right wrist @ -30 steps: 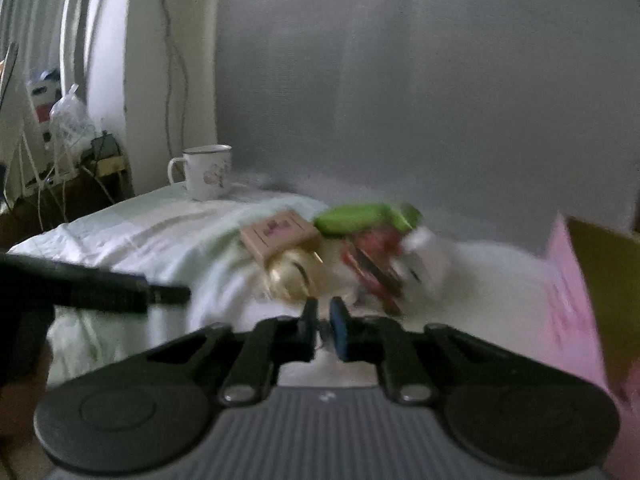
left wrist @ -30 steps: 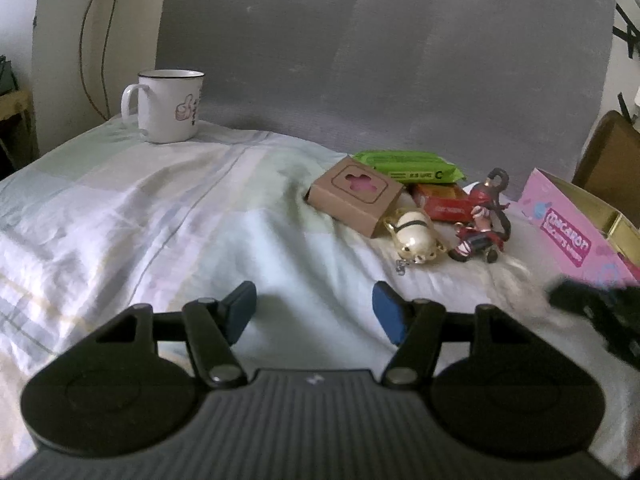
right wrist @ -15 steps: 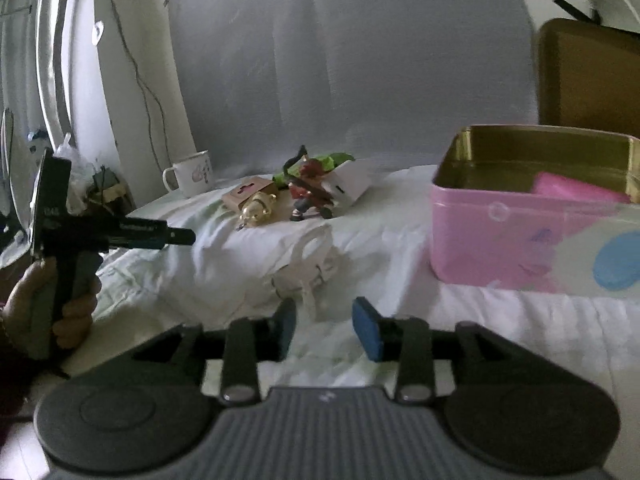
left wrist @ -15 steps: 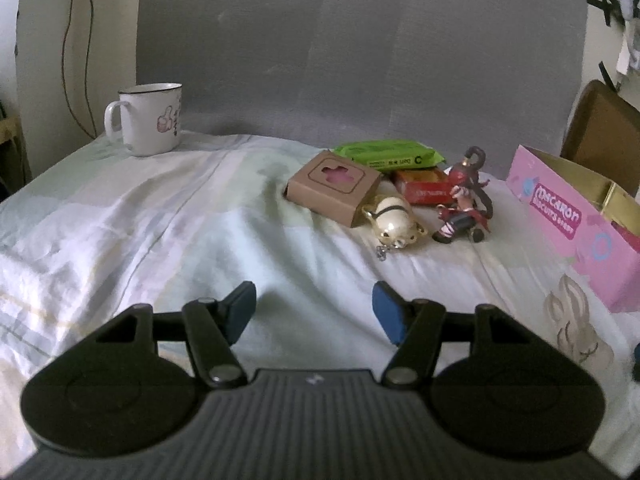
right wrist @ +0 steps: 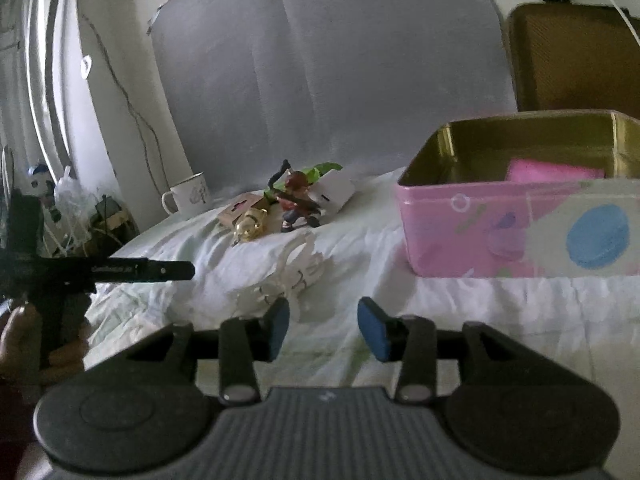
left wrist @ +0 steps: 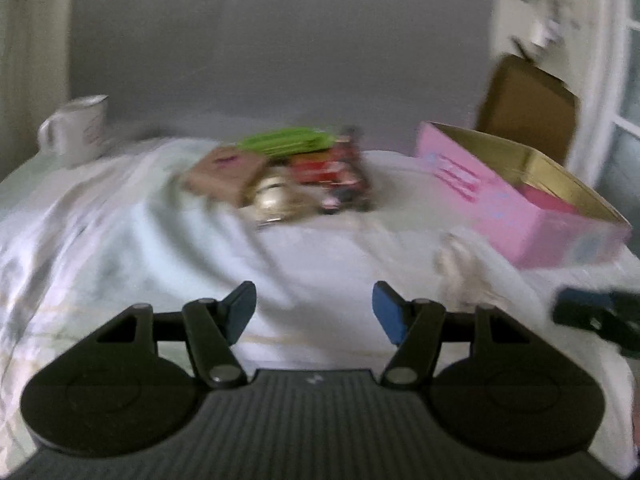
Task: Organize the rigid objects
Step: 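Grasp the white earphone clip with the right gripper, then lower the white clip into the pink tin and open the right gripper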
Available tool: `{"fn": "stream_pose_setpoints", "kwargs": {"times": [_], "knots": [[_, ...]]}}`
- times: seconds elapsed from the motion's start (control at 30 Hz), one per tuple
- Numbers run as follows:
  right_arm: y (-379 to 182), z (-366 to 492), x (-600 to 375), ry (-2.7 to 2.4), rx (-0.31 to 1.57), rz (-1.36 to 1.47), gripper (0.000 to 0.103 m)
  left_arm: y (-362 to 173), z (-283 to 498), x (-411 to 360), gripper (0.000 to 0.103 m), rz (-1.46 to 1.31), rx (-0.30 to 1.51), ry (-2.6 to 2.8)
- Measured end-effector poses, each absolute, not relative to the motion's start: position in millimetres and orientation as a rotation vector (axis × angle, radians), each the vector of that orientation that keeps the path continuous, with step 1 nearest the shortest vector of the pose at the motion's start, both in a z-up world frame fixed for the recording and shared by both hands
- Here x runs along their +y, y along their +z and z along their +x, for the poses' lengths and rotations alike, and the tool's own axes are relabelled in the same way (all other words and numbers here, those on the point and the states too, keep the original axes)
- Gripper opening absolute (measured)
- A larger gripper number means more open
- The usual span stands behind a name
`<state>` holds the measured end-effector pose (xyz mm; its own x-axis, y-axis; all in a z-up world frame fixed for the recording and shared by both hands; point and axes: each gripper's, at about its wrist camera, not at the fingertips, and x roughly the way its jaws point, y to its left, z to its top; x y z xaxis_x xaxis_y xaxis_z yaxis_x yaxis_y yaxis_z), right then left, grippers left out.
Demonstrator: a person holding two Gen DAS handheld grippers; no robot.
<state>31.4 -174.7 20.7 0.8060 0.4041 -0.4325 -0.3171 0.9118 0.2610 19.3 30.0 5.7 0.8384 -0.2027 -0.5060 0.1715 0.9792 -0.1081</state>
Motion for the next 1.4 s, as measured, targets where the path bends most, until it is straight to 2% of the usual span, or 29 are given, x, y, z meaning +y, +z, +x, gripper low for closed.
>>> {"fn": "stream_pose_setpoints", "kwargs": {"times": [0.33, 0.43, 0.53, 0.6, 0.63, 0.7, 0.73, 0.77, 0.8, 0.93, 1.13, 1.23, 1.4], "knots": [[25, 38, -160, 0.404, 0.495, 0.035, 0.043, 7, 22, -20, 0.066, 0.08, 0.556, -0.376], [25, 44, -155, 0.426, 0.51, 0.009, 0.043, 4, 24, -30, 0.061, 0.103, 0.566, -0.406], [24, 54, -147, 0.454, 0.538, -0.034, 0.043, -1, 27, -39, 0.048, 0.14, 0.587, -0.419], [22, 62, -141, 0.469, 0.561, -0.061, 0.043, -7, 34, -46, 0.035, 0.176, 0.617, -0.394], [20, 67, -138, 0.475, 0.575, -0.071, 0.043, -10, 36, -48, 0.034, 0.18, 0.623, -0.383], [15, 79, -135, 0.486, 0.611, -0.065, 0.033, -9, 40, -48, 0.016, 0.153, 0.622, -0.403], [13, 86, -135, 0.497, 0.635, -0.05, 0.025, -8, 40, -48, 0.013, 0.135, 0.626, -0.419], [12, 90, -135, 0.506, 0.635, -0.042, 0.011, -7, 40, -50, 0.012, 0.137, 0.62, -0.41], [12, 92, -133, 0.508, 0.638, -0.046, 0.009, -5, 39, -52, 0.012, 0.153, 0.603, -0.403], [18, 84, -134, 0.481, 0.586, -0.059, 0.008, 15, 28, -63, 0.012, 0.195, 0.52, -0.413], [54, 62, -148, 0.385, 0.392, -0.123, 0.008, 57, 32, -93, 0.012, 0.221, 0.393, -0.446], [66, 58, -163, 0.312, 0.329, -0.153, 0.008, 66, 49, -115, 0.012, 0.218, 0.372, -0.488], [69, 67, -201, 0.209, 0.325, -0.13, 0.008, 66, 80, -157, 0.012, 0.22, 0.387, -0.57]]}}
